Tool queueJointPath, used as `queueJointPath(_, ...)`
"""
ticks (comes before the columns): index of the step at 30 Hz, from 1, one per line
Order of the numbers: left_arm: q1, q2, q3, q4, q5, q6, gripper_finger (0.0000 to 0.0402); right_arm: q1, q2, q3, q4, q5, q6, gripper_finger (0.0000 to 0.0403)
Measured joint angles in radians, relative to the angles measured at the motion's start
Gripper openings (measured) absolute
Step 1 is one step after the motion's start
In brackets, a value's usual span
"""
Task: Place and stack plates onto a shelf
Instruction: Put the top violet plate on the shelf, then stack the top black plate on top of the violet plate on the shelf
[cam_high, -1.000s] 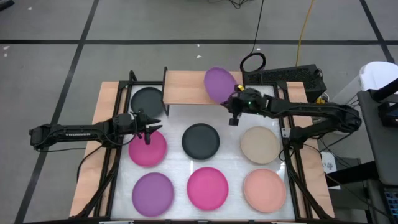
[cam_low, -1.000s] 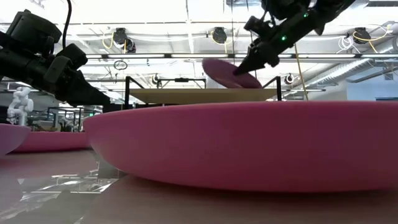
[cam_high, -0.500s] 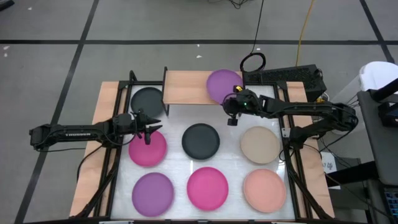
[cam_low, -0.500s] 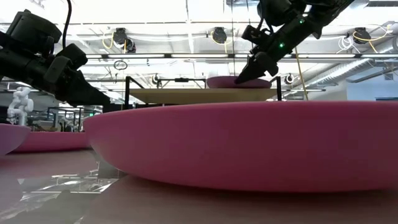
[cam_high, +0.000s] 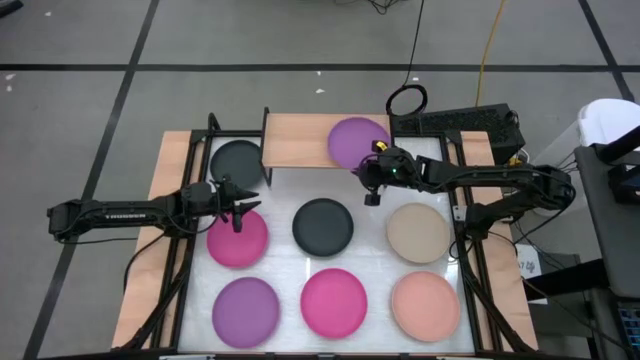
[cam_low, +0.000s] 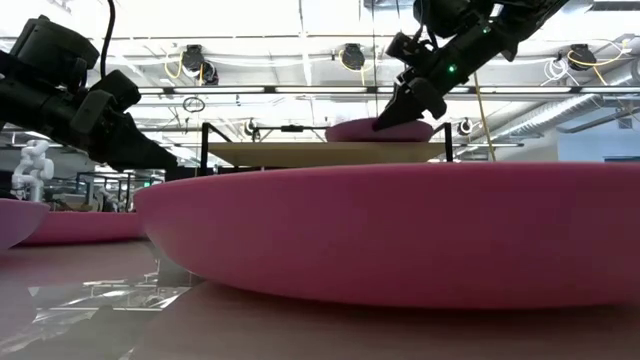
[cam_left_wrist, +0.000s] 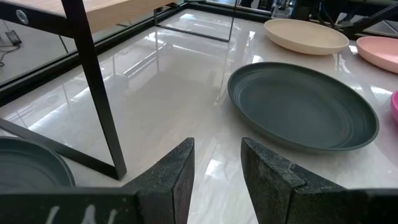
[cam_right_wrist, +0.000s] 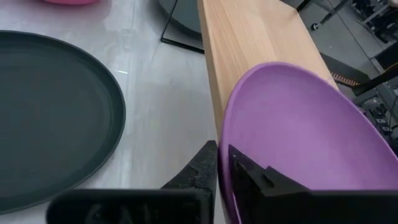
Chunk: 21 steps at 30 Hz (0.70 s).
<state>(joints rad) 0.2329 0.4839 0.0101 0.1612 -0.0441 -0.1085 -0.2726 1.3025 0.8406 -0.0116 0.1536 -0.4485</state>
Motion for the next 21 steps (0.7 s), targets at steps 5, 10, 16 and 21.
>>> queueJointPath(5, 0.000, 0.000, 0.000, 0.000, 0.000, 0.000, 0.0136, 0.000, 0.000, 0.000, 0.007, 0.001, -0.005, 0.0047)
queueJointPath(10, 0.000, 0.000, 0.000, 0.000, 0.000, 0.000, 0.0136, 0.000, -0.001, 0.000, 0.036, 0.001, -0.009, 0.0062)
queueJointPath(16, 0.000, 0.000, 0.000, 0.000, 0.000, 0.000, 0.0136, 0.000, -0.040, 0.000, 0.046, 0.002, -0.015, 0.0082)
queueJointPath(21, 0.000, 0.000, 0.000, 0.000, 0.000, 0.000, 0.0136, 0.031, -0.141, 0.000, 0.048, 0.002, -0.011, 0.0095)
